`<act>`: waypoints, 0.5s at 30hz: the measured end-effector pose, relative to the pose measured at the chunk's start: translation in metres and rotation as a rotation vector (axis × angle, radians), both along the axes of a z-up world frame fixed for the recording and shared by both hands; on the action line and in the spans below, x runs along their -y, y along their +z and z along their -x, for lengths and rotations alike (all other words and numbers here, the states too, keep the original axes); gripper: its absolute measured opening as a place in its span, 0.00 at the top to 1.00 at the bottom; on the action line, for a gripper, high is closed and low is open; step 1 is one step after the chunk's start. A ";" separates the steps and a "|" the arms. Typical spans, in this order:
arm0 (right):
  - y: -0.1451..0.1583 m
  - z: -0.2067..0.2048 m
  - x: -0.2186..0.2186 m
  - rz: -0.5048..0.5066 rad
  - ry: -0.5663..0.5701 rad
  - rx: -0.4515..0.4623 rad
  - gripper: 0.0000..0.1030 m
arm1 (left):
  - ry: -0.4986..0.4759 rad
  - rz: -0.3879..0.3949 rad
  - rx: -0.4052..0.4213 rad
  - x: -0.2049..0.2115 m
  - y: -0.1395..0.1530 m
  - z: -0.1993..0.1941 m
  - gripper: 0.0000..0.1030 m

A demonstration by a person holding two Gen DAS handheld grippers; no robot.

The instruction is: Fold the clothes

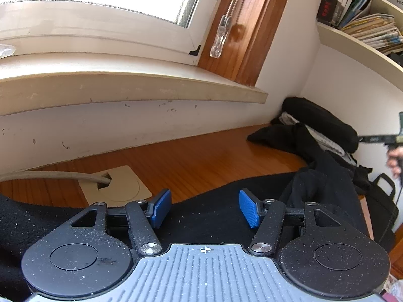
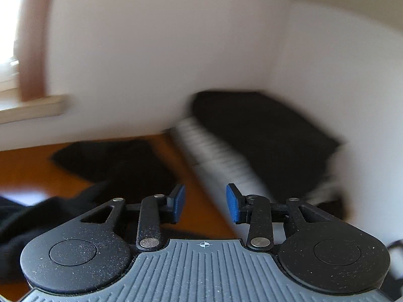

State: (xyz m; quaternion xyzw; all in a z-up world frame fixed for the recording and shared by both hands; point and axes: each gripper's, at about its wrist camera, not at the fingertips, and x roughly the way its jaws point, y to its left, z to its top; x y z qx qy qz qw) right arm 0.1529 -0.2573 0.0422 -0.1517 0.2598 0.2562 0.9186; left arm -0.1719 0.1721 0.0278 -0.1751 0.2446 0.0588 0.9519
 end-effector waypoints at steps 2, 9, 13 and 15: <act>-0.015 0.005 -0.019 -0.043 0.053 -0.053 0.63 | -0.001 0.002 -0.002 0.000 0.000 -0.001 0.38; -0.034 0.018 -0.064 -0.111 0.128 -0.168 0.55 | -0.001 -0.001 -0.004 0.000 0.000 -0.001 0.37; -0.036 0.016 -0.068 -0.127 0.114 -0.193 0.55 | 0.000 -0.006 -0.004 0.001 0.000 -0.001 0.37; -0.036 0.019 -0.065 -0.139 0.111 -0.204 0.54 | 0.000 -0.007 -0.005 0.002 0.000 -0.001 0.37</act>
